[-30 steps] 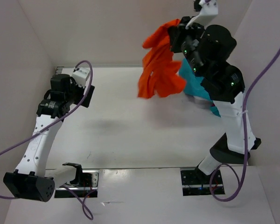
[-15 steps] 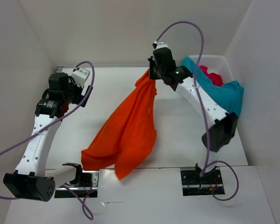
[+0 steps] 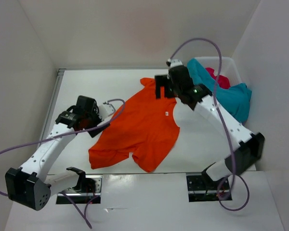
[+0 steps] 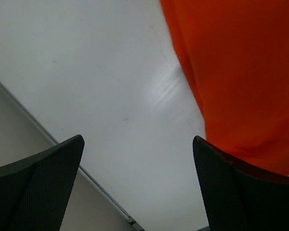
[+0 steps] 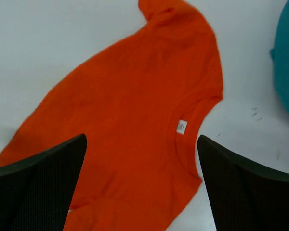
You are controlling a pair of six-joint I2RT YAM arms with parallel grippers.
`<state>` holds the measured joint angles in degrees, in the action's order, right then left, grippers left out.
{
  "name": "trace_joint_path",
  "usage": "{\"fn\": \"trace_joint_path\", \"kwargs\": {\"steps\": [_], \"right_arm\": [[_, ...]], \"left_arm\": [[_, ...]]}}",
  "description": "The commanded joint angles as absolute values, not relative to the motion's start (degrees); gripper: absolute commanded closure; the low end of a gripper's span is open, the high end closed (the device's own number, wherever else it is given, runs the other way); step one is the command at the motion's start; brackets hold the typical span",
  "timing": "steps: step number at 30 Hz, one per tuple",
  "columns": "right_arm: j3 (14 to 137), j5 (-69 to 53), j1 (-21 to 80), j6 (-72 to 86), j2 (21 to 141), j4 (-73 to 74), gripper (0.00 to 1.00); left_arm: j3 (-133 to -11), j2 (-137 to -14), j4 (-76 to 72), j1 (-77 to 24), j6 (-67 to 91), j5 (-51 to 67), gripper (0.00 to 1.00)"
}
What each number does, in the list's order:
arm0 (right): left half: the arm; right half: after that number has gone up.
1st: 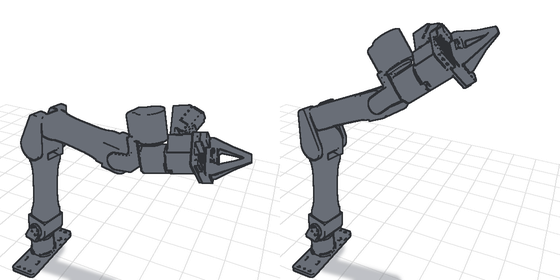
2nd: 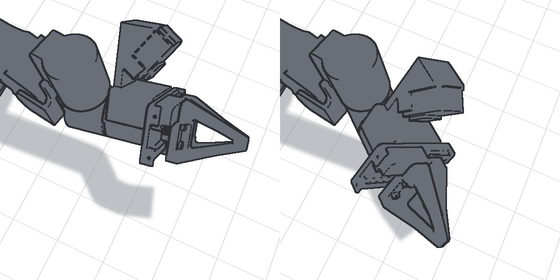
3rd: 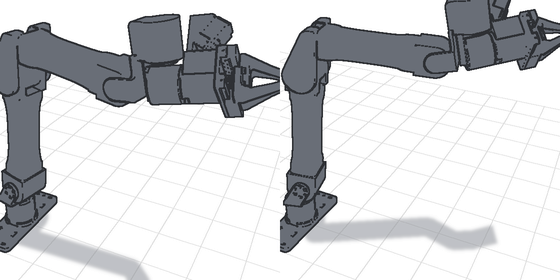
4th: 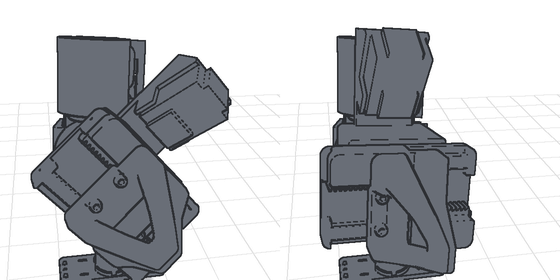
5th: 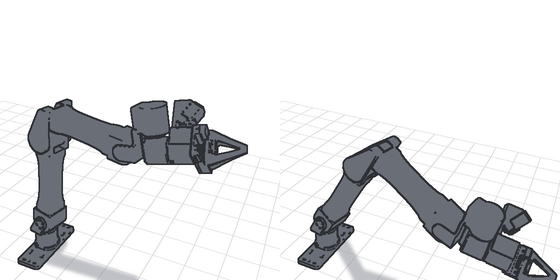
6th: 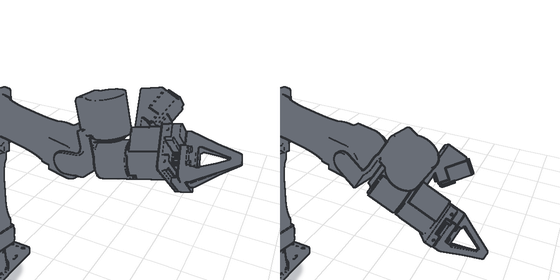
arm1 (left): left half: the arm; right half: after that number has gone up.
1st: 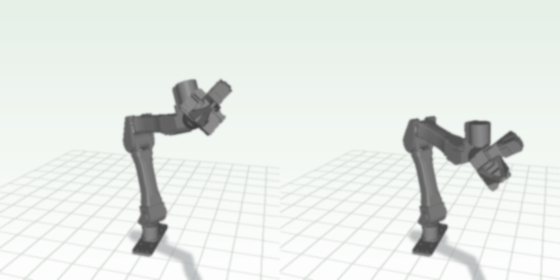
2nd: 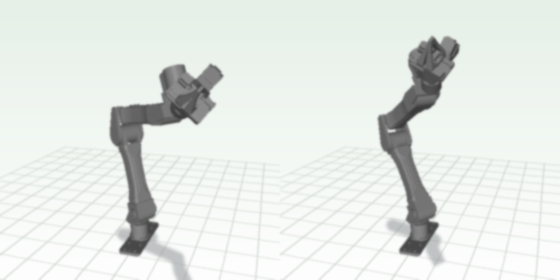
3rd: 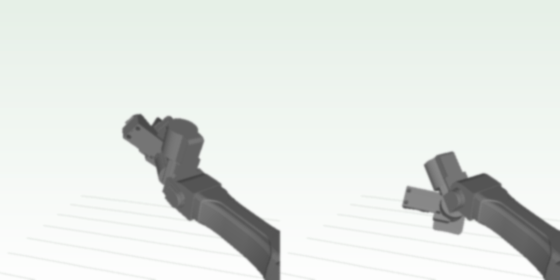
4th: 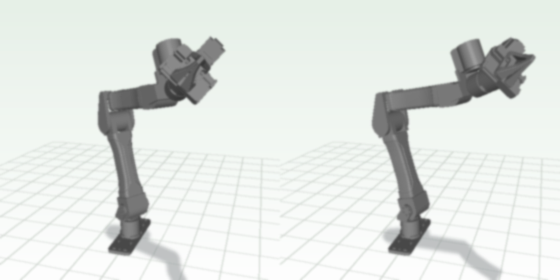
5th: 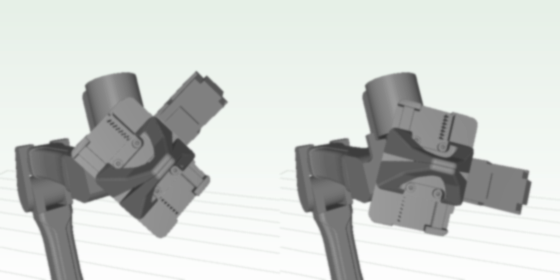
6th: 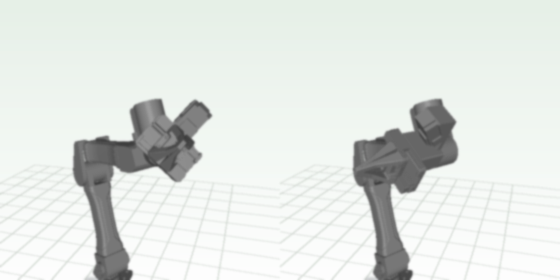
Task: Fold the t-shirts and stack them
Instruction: Move the tshirt to the center of the board
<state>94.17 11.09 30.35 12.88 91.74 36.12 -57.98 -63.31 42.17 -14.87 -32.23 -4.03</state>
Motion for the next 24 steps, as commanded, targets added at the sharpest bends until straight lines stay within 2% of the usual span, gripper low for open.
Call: {"fn": "trace_joint_path", "kwargs": {"steps": [1, 4, 5, 7, 12, 16, 18, 19, 20, 23, 24], "right_arm": [[74.1, 9.1, 34.8, 17.6, 78.5, 34.0, 0.0], [63.4, 6.9, 40.2, 27.7, 76.0, 33.5, 0.0], [61.8, 6.8, 45.1, 29.7, 76.0, 34.0, 0.0], [59.1, 7.3, 52.9, 35.3, 79.4, 35.9, 0.0], [57.3, 5.3, 63.2, 40.4, 85.9, 36.1, 0.0], [55.8, 4.4, 66.7, 40.4, 91.7, 37.4, 0.0], [55.3, 4.9, 68.9, 40.4, 92.7, 37.4, 0.01], [54.8, 4.9, 68.9, 41.1, 92.7, 37.4, 0.04], [54.8, 4.9, 68.9, 41.1, 93.3, 37.4, 0.05], [54.0, 5.4, 68.9, 42.4, 95.8, 36.8, 0.26], [54.0, 5.4, 68.9, 42.4, 96.4, 36.8, 0.42]], "left_arm": [[-53.5, -62.7, 47.3, -19.1, -38.2, -4.7, 0.0], [-47.8, -62.7, 47.9, -23.7, -40.1, -7.2, 0.0], [-46.4, -62.7, 47.0, -25.1, -40.1, -8.3, 0.0], [-44.0, -63.2, 45.3, -25.7, -40.8, -10.7, 0.0], [-42.6, -64.5, 43.5, -25.7, -37.9, -8.4, 0.0], [-38.6, -64.5, 42.2, -25.7, -37.9, -9.0, 0.06], [-38.6, -64.5, 41.7, -25.7, -37.9, -9.0, 0.14], [-38.0, -64.5, 41.1, -25.7, -37.9, -9.0, 0.17], [-38.0, -64.5, 41.0, -25.7, -37.4, -8.4, 0.26], [-36.9, -64.5, 39.7, -25.7, -36.1, -7.9, 0.43], [-36.9, -64.5, 39.7, -25.7, -36.1, -7.9, 0.49]]}}
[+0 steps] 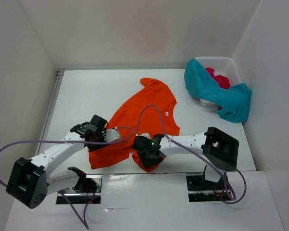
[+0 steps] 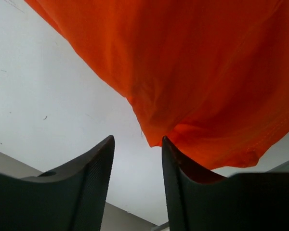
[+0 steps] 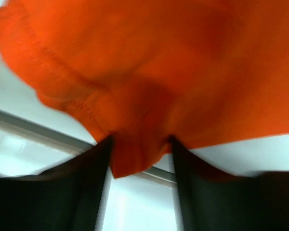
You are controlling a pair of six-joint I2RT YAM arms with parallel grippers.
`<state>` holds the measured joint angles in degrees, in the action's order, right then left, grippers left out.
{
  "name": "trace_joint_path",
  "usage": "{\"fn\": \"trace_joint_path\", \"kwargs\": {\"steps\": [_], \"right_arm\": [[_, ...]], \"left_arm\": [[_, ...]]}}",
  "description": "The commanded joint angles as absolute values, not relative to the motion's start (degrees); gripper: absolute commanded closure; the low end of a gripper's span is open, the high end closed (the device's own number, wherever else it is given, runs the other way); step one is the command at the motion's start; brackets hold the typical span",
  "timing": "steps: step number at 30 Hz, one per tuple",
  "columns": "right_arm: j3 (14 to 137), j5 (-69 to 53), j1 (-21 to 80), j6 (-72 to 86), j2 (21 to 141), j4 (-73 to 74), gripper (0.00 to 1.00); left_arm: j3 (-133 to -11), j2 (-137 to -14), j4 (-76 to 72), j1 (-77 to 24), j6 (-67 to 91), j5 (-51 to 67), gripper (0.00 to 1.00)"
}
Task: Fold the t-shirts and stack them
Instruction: Move the tshirt to the center of the board, then flatten out the tshirt
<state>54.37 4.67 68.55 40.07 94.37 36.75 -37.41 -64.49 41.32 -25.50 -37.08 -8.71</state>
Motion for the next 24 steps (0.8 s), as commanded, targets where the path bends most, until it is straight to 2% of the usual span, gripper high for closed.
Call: {"fn": "trace_joint_path", "kwargs": {"steps": [1, 2, 3, 4, 5, 7, 8, 10, 11, 12, 16, 19, 24], "right_arm": [[53.4, 5.4, 68.9, 42.4, 97.0, 37.3, 0.52], [53.4, 5.4, 68.9, 43.0, 98.0, 37.4, 0.62], [52.9, 5.4, 68.9, 43.6, 98.0, 37.4, 0.84], [52.9, 5.4, 68.9, 43.6, 98.7, 37.4, 0.94], [52.4, 6.0, 68.9, 44.3, 98.7, 37.4, 1.0], [52.4, 6.6, 67.8, 44.3, 98.7, 37.4, 1.0], [52.4, 7.2, 67.8, 44.3, 98.0, 37.4, 1.0], [52.4, 8.6, 65.1, 45.5, 95.8, 38.0, 1.0], [52.4, 9.1, 64.0, 45.5, 94.8, 38.8, 1.0], [52.9, 10.2, 61.5, 46.0, 92.2, 39.5, 1.0], [59.5, 14.4, 55.4, 44.9, 85.8, 42.2, 1.0], [66.3, 17.0, 49.3, 41.3, 83.4, 43.2, 1.0], [68.5, 16.3, 39.6, 35.3, 81.3, 42.6, 1.0]], "left_arm": [[-36.9, -64.5, 39.2, -25.7, -36.1, -7.9, 0.5], [-36.9, -64.5, 39.2, -25.7, -35.6, -7.3, 0.54], [-36.9, -65.0, 38.6, -25.7, -35.6, -7.3, 0.65], [-36.9, -65.0, 37.9, -25.7, -34.6, -6.8, 0.71], [-36.9, -65.0, 37.9, -25.7, -33.3, -6.8, 0.76], [-37.4, -65.0, 37.4, -25.7, -32.7, -6.1, 0.79], [-38.4, -65.0, 38.2, -25.7, -32.2, -5.5, 0.74], [-41.1, -65.0, 41.5, -25.7, -33.6, -4.5, 0.52], [-42.1, -65.0, 43.3, -25.7, -34.4, -4.5, 0.2], [-42.9, -65.0, 45.9, -25.7, -35.5, -4.5, 0.14], [-44.1, -65.0, 47.0, -25.7, -43.1, -5.9, 0.02], [-44.6, -68.0, 41.0, -26.2, -44.8, -7.5, 0.0], [-47.7, -74.6, 40.2, -26.7, -43.4, -4.0, 0.0]]}}
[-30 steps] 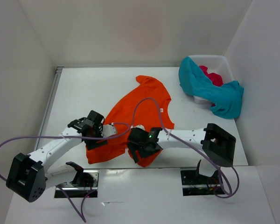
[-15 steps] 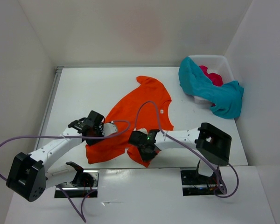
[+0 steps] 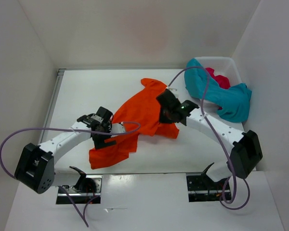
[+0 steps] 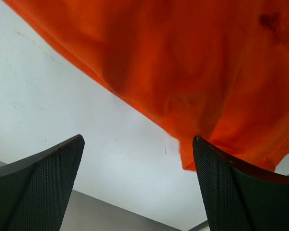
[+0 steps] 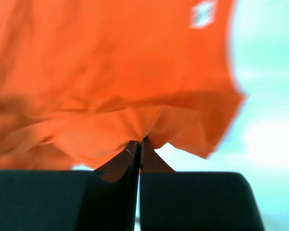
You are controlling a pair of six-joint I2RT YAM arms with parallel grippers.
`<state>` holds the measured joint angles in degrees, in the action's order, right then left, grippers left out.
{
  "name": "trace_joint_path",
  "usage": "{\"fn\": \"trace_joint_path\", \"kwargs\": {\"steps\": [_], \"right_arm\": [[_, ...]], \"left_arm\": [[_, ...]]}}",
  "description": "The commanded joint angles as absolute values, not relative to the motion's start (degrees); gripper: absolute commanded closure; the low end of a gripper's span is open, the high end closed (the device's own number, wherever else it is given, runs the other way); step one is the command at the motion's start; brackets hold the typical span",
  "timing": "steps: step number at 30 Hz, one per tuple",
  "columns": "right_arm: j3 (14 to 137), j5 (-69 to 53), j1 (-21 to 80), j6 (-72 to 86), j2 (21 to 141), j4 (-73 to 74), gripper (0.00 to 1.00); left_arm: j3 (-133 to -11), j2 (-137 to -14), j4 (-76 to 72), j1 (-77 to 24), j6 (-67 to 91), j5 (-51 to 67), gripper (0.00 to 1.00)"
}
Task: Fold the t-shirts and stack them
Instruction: Flatten out the tshirt
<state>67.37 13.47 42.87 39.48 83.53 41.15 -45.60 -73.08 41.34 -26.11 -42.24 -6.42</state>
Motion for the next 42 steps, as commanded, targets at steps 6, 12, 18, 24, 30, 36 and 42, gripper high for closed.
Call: {"fn": "trace_joint_path", "kwargs": {"steps": [6, 12, 18, 24, 30, 36, 42], "right_arm": [[71.8, 19.0, 34.1, 32.8, 79.2, 44.8, 1.0], [82.1, 20.4, 31.9, 29.9, 82.1, 47.5, 1.0], [90.5, 21.3, 24.8, 25.8, 85.2, 48.3, 1.0], [95.8, 22.3, 23.7, 23.0, 88.7, 48.3, 1.0], [98.0, 21.8, 22.9, 22.5, 90.0, 47.7, 1.0], [93.7, 21.1, 22.9, 23.0, 88.0, 46.3, 1.0], [91.9, 22.2, 22.4, 22.5, 86.7, 45.8, 1.0]], "left_arm": [[-48.5, -75.2, 43.1, -29.2, -43.4, 1.1, 0.0], [-52.6, -77.2, 49.6, -34.1, -42.9, 6.8, 0.0], [-54.6, -77.2, 53.2, -43.3, -42.3, 6.4, 0.0], [-49.8, -78.2, 49.2, -55.2, -40.5, 0.6, 0.0], [-56.1, -83.5, 39.4, -57.7, -31.7, -0.6, 0.0], [-64.0, -88.5, 37.1, -58.4, -26.3, 6.1, 0.03], [-60.6, -87.9, 41.0, -63.2, -33.7, 6.1, 0.12]]}}
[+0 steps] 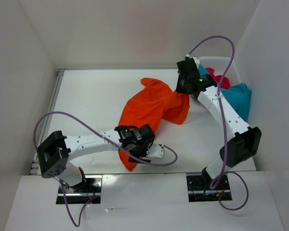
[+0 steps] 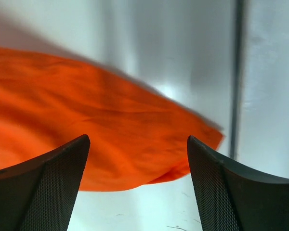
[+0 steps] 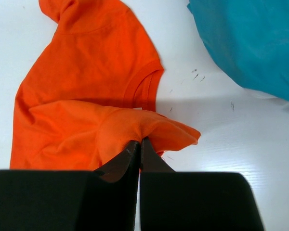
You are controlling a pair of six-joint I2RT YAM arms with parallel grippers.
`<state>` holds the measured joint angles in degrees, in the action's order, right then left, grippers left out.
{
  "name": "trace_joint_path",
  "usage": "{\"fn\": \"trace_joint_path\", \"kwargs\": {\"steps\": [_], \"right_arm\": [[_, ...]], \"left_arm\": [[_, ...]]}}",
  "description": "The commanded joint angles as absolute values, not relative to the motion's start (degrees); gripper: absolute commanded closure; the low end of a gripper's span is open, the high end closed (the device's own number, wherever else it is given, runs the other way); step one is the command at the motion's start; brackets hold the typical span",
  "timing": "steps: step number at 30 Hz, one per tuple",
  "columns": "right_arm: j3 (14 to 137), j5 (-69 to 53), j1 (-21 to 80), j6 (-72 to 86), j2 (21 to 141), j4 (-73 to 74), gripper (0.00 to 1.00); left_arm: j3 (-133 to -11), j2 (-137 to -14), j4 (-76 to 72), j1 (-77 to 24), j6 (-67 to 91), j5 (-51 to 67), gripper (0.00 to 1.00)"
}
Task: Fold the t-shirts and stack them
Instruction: Flatten out the tshirt
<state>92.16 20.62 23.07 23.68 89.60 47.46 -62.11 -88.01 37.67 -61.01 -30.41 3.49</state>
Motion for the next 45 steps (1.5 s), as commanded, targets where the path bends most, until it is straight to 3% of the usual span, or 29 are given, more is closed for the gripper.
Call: {"fn": "trace_joint_path", "kwargs": {"steps": [1, 10, 17, 20, 25, 29, 32, 36, 39, 41, 42, 44, 45], "right_arm": [[91.9, 22.2, 22.4, 22.5, 86.7, 45.8, 1.0], [90.8, 22.8, 22.4, 22.0, 85.7, 46.3, 1.0], [88.4, 22.8, 22.4, 22.6, 82.4, 46.3, 1.0], [87.8, 22.8, 22.4, 23.1, 81.1, 46.3, 1.0], [86.7, 21.5, 22.4, 23.1, 81.1, 46.3, 1.0], [87.4, 21.5, 22.4, 22.5, 80.6, 46.3, 1.0], [89.2, 20.9, 22.4, 21.4, 81.3, 46.3, 1.0], [92.0, 17.2, 21.8, 19.3, 83.5, 45.6, 1.0], [98.9, 9.1, 18.1, 15.8, 90.1, 45.1, 1.0], [113.9, 7.7, 17.4, 13.2, 101.2, 49.1, 1.0], [132.4, 7.7, 17.4, 12.6, 106.5, 51.9, 1.0], [143.3, 7.0, 15.2, 15.6, 113.1, 50.5, 1.0], [154.7, 2.5, 12.0, 18.0, 116.6, 50.4, 1.0]], "left_arm": [[-59.0, -87.9, 41.0, -64.7, -34.4, 6.8, 0.12], [-51.6, -87.9, 39.6, -68.2, -37.5, 7.6, 0.1], [-48.5, -91.1, 29.9, -68.2, -32.4, 0.2, 0.12], [-51.5, -95.3, 28.8, -68.2, -28.7, -0.4, 0.22], [-53.7, -102.2, 28.3, -68.2, -24.0, -0.4, 0.84], [-52.0, -100.1, 28.9, -68.2, -22.6, -0.5, 1.0], [-51.4, -96.6, 31.4, -68.2, -22.1, -3.4, 1.0], [-53.3, -90.4, 34.9, -60.0, -22.7, -11.3, 1.0], [-61.4, -87.6, 35.7, -48.6, -25.9, -16.9, 1.0], [-68.1, -87.6, 33.9, -35.6, -29.8, -19.4, 1.0], [-76.3, -87.6, 32.5, -27.9, -30.8, -20.3, 1.0], [-86.5, -90.0, 29.6, -21.0, -31.6, -21.8, 1.0], [-92.7, -91.2, 29.6, -17.7, -30.3, -21.8, 1.0]]}}
